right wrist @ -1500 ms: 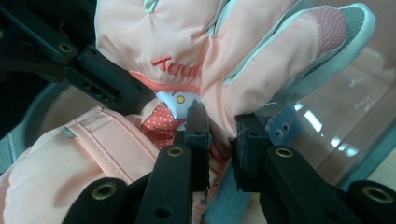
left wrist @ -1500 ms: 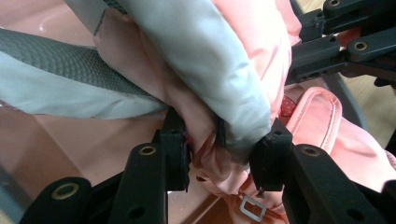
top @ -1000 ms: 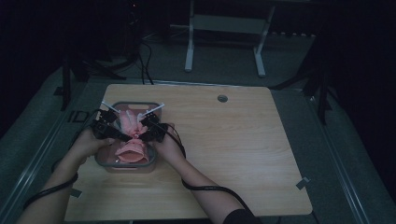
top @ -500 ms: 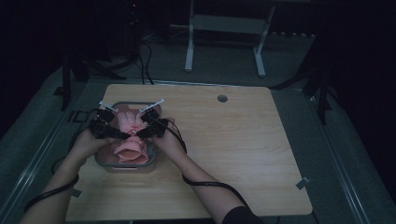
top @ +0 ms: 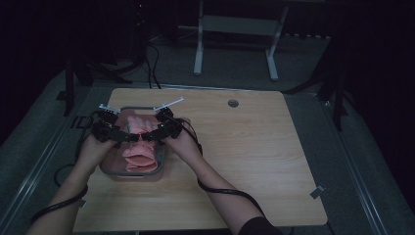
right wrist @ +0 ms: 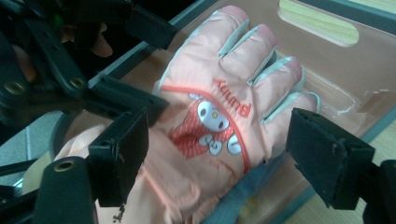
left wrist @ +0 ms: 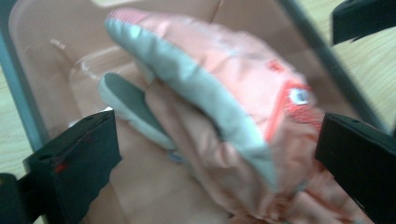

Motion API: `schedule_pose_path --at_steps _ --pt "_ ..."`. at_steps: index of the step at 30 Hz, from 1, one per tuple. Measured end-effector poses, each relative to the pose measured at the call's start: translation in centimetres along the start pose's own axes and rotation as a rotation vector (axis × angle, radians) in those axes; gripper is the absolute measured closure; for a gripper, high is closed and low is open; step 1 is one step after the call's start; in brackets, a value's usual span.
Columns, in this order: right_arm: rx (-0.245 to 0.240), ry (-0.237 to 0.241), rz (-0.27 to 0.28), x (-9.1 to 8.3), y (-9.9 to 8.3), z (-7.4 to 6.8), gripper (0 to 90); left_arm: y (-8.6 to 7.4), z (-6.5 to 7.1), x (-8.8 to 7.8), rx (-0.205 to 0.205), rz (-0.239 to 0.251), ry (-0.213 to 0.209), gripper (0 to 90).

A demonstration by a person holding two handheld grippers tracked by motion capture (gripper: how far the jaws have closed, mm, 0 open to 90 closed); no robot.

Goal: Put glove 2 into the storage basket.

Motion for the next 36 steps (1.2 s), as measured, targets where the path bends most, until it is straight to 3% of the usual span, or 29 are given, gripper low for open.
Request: schedule_pose_path --at_steps 6,12,21,28,36 --pt "-0.011 0.007 0.012 -1.0 -0.3 0.5 19.7 0.1 0.9 0.1 0.064 -0.017 0.042 0.1" --pt "-0.011 -0.004 0.024 -2.3 -0.7 1.3 19.6 0.6 2.9 0.0 0.137 -0.001 0.088 0.1" --pt "0.011 -0.01 0.047 -3.7 -1.7 2.6 19.5 1.7 5.0 -0.3 0.19 0.044 0.115 0.1" --pt "0.01 -0.017 0.042 -4.5 -2.9 3.5 19.4 2.0 7.6 0.2 0.227 0.063 0.059 0.1" --pt "0.019 -0.021 0.052 -5.4 -4.4 4.4 18.6 2.2 11.5 1.0 0.285 0.091 -0.01 0.1"
Point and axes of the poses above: each handheld gripper's, and its own axes: x roughly forward along the jaws, y roughly out of its top, z roughly to its right, the point moved 10 cm from there along x, roughly forward along the jaws
